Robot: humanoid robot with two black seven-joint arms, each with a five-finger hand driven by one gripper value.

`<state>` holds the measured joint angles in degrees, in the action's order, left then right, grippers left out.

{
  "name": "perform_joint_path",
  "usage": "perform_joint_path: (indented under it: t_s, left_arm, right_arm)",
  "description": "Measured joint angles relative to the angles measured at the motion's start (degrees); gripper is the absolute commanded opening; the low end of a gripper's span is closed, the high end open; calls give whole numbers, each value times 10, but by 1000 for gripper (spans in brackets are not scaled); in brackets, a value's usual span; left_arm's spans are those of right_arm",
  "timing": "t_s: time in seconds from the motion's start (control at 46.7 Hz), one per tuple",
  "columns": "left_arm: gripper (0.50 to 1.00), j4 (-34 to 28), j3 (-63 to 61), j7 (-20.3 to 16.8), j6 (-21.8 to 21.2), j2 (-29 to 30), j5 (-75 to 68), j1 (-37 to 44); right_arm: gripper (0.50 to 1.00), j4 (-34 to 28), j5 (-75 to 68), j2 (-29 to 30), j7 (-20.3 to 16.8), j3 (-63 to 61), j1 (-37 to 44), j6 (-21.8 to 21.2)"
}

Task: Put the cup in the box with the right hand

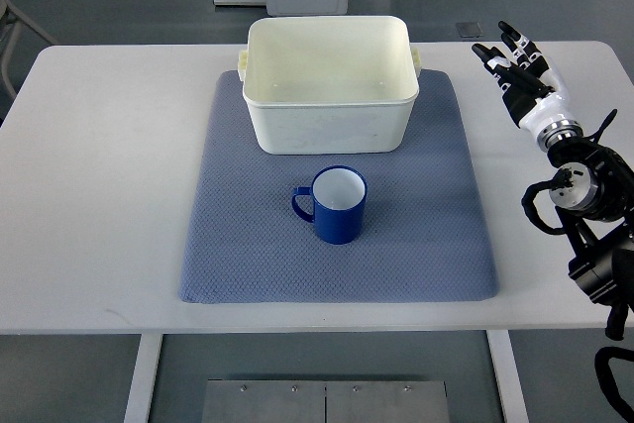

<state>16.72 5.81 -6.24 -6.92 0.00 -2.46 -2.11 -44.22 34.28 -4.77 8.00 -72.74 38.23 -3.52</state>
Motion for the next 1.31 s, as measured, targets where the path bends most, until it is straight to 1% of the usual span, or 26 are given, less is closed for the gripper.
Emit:
perform_joint_path:
  t_s: [1.305]
  left_arm:
    - [1000, 0, 0, 0, 1, 0, 0, 1]
  right_arm:
    - [993, 1, 0, 1, 4, 10, 1, -1]
